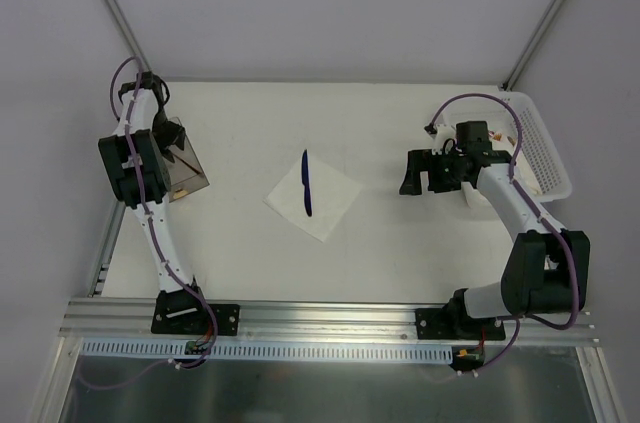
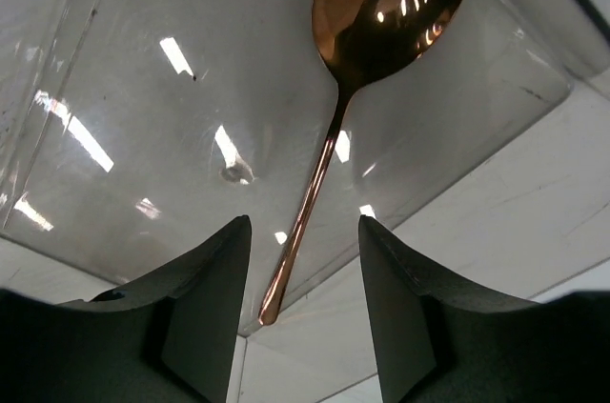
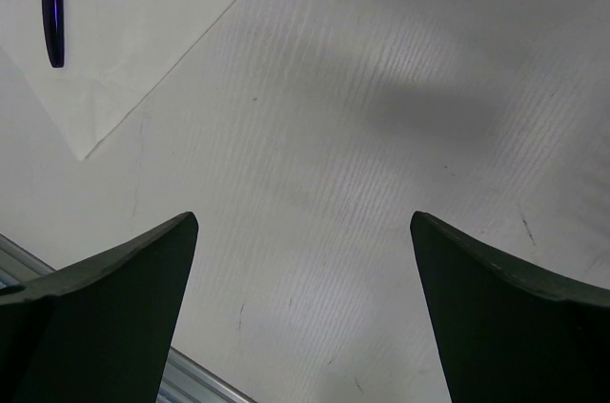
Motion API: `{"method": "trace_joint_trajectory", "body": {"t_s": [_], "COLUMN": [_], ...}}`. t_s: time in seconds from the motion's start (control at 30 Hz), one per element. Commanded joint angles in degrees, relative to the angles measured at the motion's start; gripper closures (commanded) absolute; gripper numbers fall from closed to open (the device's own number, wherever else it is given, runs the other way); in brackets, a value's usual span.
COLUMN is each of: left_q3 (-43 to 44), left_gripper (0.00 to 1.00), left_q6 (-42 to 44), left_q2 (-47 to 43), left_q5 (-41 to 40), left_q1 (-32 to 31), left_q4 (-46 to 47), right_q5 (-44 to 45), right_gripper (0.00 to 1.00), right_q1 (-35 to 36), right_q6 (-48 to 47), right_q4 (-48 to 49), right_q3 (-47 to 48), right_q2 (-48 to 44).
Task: Place the utensils on the paper napkin and roll it up
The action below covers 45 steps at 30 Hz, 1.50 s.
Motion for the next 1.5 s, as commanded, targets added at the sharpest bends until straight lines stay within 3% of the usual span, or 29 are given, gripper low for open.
{"method": "trace_joint_trajectory", "body": {"t_s": [0.0,0.3,0.6,1.0,1.2,1.33,1.47], "left_q3": [3.3,3.1,-1.7,-4.6,-4.1,-0.9,4.6], "left_gripper": [0.51,0.58,0.99,1.0,1.0,1.0,1.0], "left_q6": [0.2,1.9,2.5,5.3,12.4,23.2,28.5], "left_q2": [2.2,6.1,1.6,-16.8,-23.7,-26.5,-24.4], "left_q5": [-2.0,-0.6,1.1,-0.1,2.0,4.6,12.7], "left_q1": [1.1,1.5,1.5,1.4,0.0,-7.9,-19.2], "left_q4": [-1.2,-1.2,-1.1,-1.3,-1.3,-1.3,-1.2], "right_q5": [0.6,0.4,-0.1,-1.0,-0.9,-0.8,-0.8], "right_gripper": [0.01,0.01,0.01,0.01,0.01,0.01,0.01], "right_q1": [-0.6,-0.7,-0.6,-0.7,-0.6,-0.7,-0.9], "right_q6": [0.2,0.2,0.4,0.7,0.8,1.0,1.2], "right_q4": [-0.9,-1.0,-1.2,-1.2,-1.1,-1.1,-1.2], "right_q3": [2.5,2.8,3.0,2.7,2.5,2.7,2.8], "right_q2": [0.1,0.8,0.5,-1.6,-2.6,-2.6,-2.4]}}
